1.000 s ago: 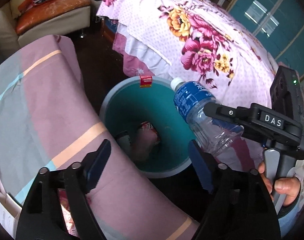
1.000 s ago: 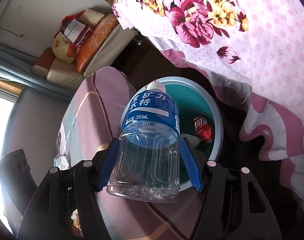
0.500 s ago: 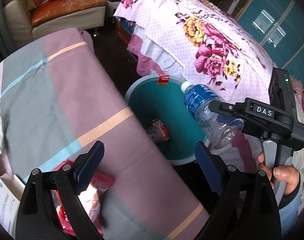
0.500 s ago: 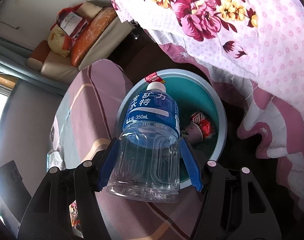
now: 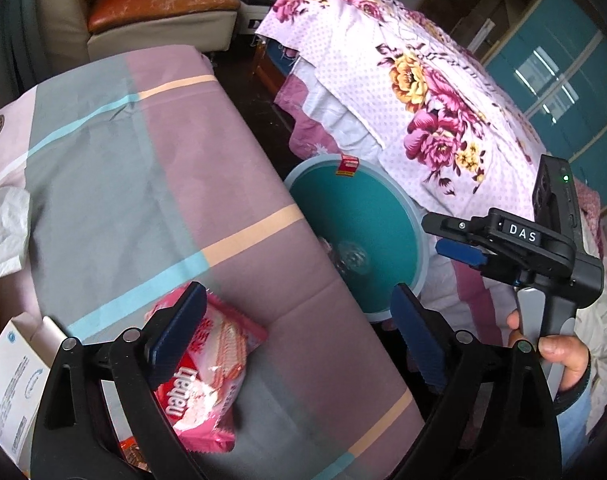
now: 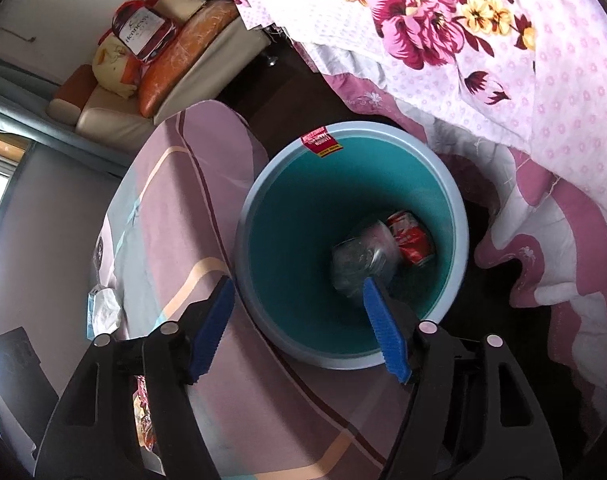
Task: Collect trash
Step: 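Return both tools to the table and grasp the pink Dabao wafer packets with the right tool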
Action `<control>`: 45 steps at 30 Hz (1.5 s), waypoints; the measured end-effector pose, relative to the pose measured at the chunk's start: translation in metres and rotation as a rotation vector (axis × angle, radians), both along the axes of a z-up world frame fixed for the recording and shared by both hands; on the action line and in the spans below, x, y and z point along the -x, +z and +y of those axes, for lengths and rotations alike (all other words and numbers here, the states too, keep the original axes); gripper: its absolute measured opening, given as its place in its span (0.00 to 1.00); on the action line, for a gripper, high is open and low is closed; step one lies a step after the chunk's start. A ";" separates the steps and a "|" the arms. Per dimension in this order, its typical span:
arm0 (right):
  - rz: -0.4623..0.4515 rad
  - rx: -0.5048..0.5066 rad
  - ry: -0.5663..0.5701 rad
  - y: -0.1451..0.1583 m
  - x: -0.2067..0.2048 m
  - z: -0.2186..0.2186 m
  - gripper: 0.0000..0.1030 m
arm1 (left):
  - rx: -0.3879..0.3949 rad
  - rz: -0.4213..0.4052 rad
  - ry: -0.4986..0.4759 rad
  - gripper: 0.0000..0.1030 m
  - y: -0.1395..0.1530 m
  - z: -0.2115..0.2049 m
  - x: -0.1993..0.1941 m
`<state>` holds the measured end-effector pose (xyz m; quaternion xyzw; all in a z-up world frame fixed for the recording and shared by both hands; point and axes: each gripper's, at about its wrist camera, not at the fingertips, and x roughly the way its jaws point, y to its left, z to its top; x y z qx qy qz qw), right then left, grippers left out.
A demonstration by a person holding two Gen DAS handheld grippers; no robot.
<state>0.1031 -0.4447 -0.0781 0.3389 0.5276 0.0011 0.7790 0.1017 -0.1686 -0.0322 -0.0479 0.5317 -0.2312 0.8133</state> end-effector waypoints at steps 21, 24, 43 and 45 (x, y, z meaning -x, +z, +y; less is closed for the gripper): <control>0.003 0.062 0.225 0.039 -0.001 0.109 0.72 | 0.019 -0.046 0.172 0.92 0.018 0.117 0.026; 0.016 0.073 0.266 0.040 0.000 0.131 0.73 | 0.024 -0.049 0.201 0.92 0.019 0.138 0.030; 0.098 0.128 0.409 0.004 -0.007 0.228 0.73 | -0.021 -0.073 0.321 0.93 0.010 0.255 0.053; 0.094 0.129 0.413 0.003 -0.009 0.232 0.73 | -0.040 -0.069 0.292 0.93 0.006 0.253 0.053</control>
